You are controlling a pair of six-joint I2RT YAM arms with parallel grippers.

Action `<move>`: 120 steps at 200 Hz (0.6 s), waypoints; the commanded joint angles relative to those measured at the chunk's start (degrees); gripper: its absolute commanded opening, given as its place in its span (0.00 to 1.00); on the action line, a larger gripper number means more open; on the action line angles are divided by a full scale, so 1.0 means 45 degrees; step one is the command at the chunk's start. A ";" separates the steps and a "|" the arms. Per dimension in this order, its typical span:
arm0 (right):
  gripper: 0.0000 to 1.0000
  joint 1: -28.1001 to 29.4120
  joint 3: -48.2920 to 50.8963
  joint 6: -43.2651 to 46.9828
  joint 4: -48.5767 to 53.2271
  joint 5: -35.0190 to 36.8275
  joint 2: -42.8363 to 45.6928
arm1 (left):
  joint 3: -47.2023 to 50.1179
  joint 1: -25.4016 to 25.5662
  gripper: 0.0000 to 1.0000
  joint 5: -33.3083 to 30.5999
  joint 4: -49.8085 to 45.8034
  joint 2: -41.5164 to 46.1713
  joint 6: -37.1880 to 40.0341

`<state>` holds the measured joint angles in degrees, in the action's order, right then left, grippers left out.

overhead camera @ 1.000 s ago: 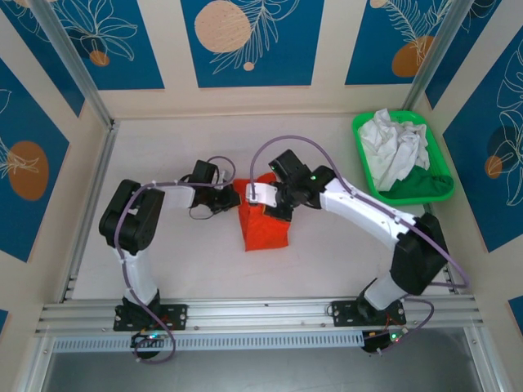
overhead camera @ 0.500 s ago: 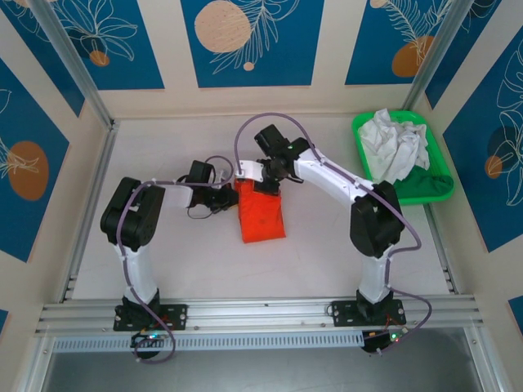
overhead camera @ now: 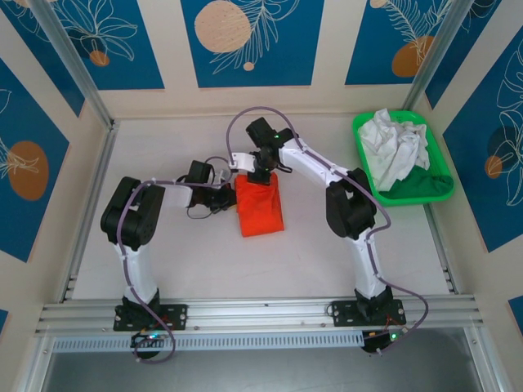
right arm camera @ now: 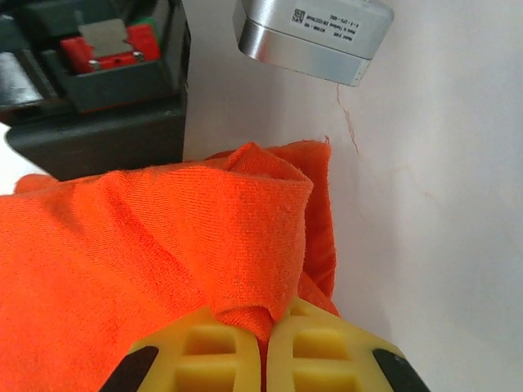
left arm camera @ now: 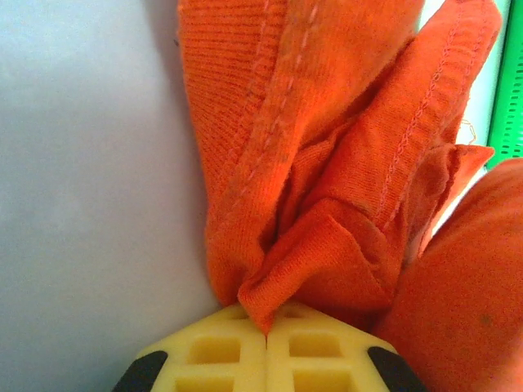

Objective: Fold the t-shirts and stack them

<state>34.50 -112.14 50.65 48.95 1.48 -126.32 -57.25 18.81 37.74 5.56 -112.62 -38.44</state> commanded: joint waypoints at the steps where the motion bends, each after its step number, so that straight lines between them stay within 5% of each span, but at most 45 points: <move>1: 0.07 -0.0193 -0.0598 0.0155 0.0018 0.0221 -0.0631 | 0.0457 -0.0313 0.00 -0.1178 -0.1222 -0.0732 0.0455; 37: 0.22 -0.0455 -0.0717 -0.0353 -0.0350 -0.0001 -0.1052 | 0.0572 -0.0330 0.00 -0.1206 -0.1195 -0.0587 0.0422; 79: 0.59 -0.0470 -0.0004 -0.1053 -0.1347 -0.0378 -0.0035 | 0.0932 -0.0328 0.00 -0.1463 -0.1168 -0.0013 0.0355; 120: 0.64 -0.0839 0.2587 -0.2509 -0.3604 -0.1451 0.1981 | 0.1940 -0.0486 0.25 -0.1996 -0.0371 0.1062 0.0189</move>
<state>31.70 -105.89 44.49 39.75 -0.27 -124.79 -52.93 18.74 35.46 9.26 -109.21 -38.63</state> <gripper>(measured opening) 0.630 0.189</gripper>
